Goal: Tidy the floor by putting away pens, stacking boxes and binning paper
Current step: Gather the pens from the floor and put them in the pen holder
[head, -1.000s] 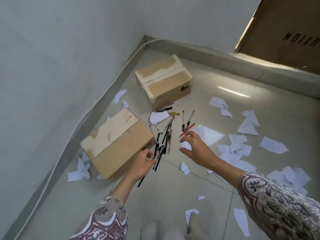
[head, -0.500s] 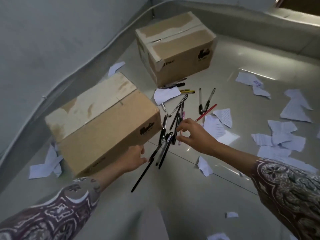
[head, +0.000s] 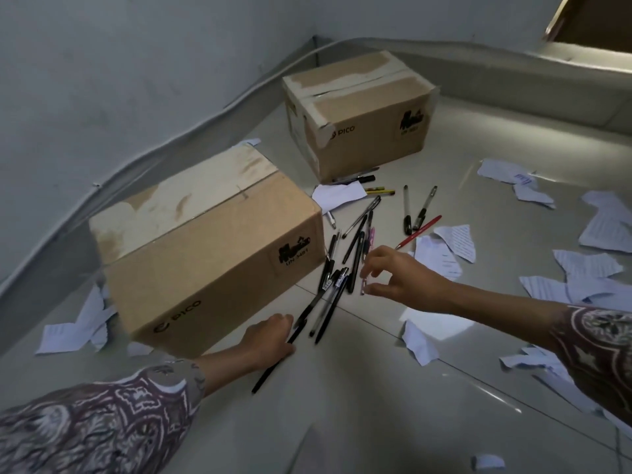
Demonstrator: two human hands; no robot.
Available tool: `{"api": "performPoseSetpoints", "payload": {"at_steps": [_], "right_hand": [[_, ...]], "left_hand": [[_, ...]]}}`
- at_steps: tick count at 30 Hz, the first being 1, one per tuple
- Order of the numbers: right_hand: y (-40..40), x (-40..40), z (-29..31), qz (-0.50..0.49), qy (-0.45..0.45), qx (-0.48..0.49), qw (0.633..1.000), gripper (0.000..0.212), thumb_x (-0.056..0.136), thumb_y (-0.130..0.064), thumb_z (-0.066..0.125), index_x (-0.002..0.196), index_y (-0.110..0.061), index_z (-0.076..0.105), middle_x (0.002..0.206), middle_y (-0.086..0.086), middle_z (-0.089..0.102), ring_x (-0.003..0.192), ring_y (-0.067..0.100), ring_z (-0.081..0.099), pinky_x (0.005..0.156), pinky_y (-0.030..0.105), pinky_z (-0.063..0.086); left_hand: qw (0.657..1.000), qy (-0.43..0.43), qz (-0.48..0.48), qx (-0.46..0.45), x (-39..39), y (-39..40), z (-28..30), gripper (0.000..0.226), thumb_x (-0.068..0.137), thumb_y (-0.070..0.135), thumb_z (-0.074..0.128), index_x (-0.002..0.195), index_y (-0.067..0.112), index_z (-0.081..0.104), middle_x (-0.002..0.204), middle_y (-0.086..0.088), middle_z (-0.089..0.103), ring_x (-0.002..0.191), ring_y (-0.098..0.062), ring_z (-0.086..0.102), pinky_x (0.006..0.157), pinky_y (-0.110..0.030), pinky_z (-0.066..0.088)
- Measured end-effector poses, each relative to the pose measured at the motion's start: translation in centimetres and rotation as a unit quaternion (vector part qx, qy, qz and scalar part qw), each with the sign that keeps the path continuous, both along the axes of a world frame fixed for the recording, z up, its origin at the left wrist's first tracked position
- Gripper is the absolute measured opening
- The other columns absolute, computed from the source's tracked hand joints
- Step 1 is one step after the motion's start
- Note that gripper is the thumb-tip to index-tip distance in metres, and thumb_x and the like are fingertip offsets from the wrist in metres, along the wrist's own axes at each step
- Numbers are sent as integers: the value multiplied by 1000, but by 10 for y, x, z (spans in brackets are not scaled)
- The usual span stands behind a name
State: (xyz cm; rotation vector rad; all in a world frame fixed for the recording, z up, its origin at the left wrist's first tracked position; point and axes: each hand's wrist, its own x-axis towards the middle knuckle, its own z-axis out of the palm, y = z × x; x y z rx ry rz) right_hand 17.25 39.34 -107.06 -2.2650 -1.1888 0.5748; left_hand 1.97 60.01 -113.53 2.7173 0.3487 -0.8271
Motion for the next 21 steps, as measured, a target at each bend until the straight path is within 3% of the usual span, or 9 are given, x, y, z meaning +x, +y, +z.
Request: {"api": "performPoseSetpoints", "payload": {"at_steps": [3, 6, 9, 11, 15, 19, 21], "right_hand": [[-9, -6, -7, 20, -6, -32, 999, 24, 87, -26, 63, 108, -13, 63, 119, 6, 51, 96, 12, 53, 67, 4, 39], [-13, -10, -13, 31, -5, -60, 998, 27, 88, -27, 62, 111, -14, 61, 122, 5, 50, 96, 12, 54, 71, 11, 40], [-15, -11, -15, 38, -6, -66, 997, 26, 89, -28, 61, 111, -14, 60, 122, 3, 49, 93, 10, 52, 66, 4, 37], [-16, -11, -18, 41, -8, -67, 997, 26, 89, -27, 61, 112, -14, 60, 121, 3, 49, 91, 8, 50, 65, 4, 36], [-15, -12, -23, 45, -13, -76, 996, 28, 89, -27, 60, 113, -14, 60, 122, 4, 50, 93, 10, 52, 74, 16, 41], [-12, -11, -31, 55, -22, -96, 994, 28, 90, -25, 58, 115, -12, 58, 122, 6, 50, 99, 17, 56, 83, 29, 49], [-10, -10, -37, 60, -29, -97, 993, 28, 91, -24, 58, 116, -11, 58, 122, 7, 50, 100, 18, 56, 81, 27, 47]], "left_hand": [[1000, -5, 7, -26, 2, -4, -3, 17, 92, 18, 47, 80, 12, 37, 94, -4, 43, 96, -27, 54, 72, -30, 37], [996, -48, 29, -63, 5, -4, -3, 30, 93, 16, 44, 67, 19, 29, 80, -1, 43, 75, -20, 47, 64, -29, 34], [983, -128, 70, -110, 14, -6, 1, 24, 94, 14, 40, 73, 15, 30, 68, 2, 41, 59, -12, 39, 57, -30, 30], [973, -163, 91, -135, 24, -7, 4, 15, 95, 9, 35, 80, 9, 33, 70, -4, 44, 60, -15, 40, 60, -33, 32], [971, -177, 82, -135, 44, -10, 1, 13, 95, 3, 32, 83, 8, 34, 78, -9, 46, 71, -22, 44, 65, -37, 34], [979, -152, 76, -112, 59, -15, -12, 13, 94, 10, 46, 84, 12, 38, 91, -5, 44, 84, -20, 45, 71, -29, 35], [984, -134, 67, -92, 64, -15, -18, 21, 91, 14, 52, 76, 16, 38, 95, -4, 41, 85, -19, 44, 69, -28, 34]]}}
